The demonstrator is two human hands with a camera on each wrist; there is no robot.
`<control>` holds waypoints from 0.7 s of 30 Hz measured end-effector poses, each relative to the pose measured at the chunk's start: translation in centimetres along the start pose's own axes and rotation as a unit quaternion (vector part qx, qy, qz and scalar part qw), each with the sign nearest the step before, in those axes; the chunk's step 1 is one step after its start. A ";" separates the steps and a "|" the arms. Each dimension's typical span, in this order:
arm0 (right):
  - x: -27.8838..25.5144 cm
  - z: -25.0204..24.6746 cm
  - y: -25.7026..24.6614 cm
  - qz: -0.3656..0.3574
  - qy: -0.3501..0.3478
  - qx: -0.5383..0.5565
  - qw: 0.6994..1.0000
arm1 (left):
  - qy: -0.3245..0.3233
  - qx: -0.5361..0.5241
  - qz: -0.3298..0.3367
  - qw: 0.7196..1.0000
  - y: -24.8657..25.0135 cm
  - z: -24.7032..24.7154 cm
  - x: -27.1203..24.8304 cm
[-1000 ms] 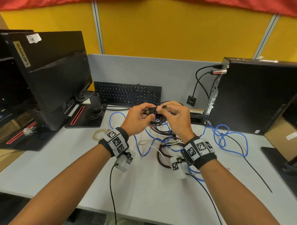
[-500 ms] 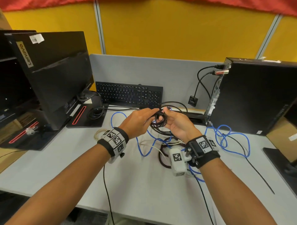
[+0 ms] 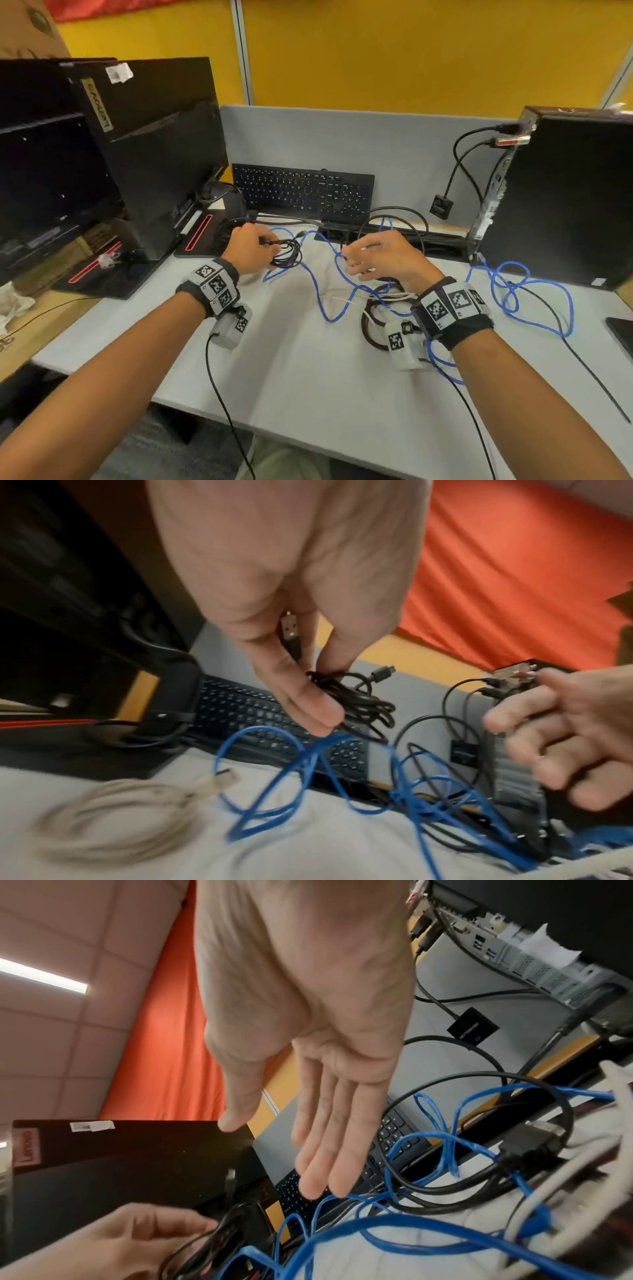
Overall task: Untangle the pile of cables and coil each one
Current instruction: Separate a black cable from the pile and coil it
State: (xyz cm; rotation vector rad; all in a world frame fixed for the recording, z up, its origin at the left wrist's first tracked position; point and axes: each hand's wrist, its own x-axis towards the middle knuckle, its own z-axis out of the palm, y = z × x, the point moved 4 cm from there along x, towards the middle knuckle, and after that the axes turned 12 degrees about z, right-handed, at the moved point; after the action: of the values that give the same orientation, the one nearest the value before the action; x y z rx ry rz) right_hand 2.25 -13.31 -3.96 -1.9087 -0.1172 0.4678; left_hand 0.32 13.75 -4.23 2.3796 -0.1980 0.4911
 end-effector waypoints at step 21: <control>-1.3 3.7 -1.5 -0.001 -0.074 -0.106 0.992 | -0.083 0.168 -0.293 0.937 -8.3 -3.4 -4.7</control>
State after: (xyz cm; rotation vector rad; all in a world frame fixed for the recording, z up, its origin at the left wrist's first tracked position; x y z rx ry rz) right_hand -0.14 -9.92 -3.42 -2.0798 -0.2758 0.6155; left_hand -2.68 22.27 -8.81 2.6433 0.5552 0.0357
